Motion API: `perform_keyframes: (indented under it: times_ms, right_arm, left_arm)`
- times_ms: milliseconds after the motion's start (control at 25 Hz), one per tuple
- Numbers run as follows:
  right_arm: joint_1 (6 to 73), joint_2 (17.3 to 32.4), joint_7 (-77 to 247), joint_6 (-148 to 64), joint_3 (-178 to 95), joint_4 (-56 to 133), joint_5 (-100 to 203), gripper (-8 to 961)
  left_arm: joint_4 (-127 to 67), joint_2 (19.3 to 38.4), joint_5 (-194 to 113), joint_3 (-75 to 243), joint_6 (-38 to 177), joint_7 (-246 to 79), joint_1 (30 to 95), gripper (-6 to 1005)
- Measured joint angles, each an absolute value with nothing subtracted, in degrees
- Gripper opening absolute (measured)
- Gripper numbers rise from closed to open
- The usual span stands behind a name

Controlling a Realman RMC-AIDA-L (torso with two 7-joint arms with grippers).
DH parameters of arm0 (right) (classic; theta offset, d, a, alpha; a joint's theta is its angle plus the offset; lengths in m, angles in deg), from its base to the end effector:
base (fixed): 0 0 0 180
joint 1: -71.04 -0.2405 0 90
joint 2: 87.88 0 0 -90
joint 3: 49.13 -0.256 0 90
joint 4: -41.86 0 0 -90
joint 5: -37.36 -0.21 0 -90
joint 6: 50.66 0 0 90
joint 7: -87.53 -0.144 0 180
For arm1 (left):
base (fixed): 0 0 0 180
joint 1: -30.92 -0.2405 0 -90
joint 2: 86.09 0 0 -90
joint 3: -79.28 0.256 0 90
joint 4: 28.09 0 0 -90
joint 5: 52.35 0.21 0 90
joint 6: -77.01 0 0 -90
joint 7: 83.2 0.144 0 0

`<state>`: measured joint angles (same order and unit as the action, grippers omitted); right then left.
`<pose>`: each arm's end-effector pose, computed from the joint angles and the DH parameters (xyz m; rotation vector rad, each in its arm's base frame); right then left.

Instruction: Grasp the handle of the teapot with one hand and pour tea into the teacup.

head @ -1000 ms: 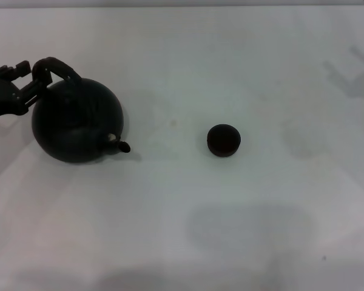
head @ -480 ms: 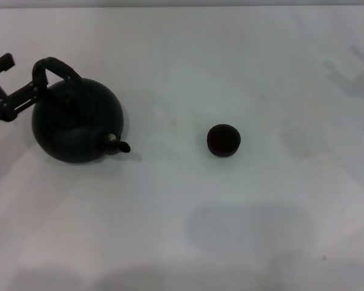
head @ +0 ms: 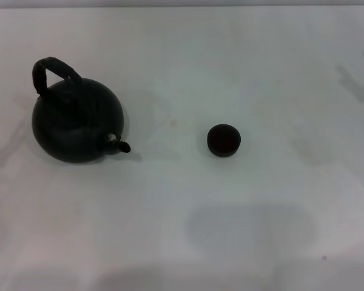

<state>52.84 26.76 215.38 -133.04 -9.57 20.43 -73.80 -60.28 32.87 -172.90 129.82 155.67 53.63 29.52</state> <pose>0.3373 0.3072 0.0679 -1.8889 0.5427 1.0016 -0.3846 0.2129 0.0596 -1.7829 -0.5516 -0.7405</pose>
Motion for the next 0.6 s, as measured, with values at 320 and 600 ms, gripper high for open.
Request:
perform_keyframes:
  times_ms: [320,600]
  right_arm:
    - [54.73,26.72,217.51,-127.7,-9.69,20.87,-74.1,857]
    - [55.0,26.75,229.21,-125.88,-18.91,26.98,-75.99,856]
  left_arm:
    - [-42.84,32.83,-188.63,118.08,165.18,62.86,29.72,798]
    - [-40.55,32.98,-191.48,116.3,167.09,63.32,30.15,796]
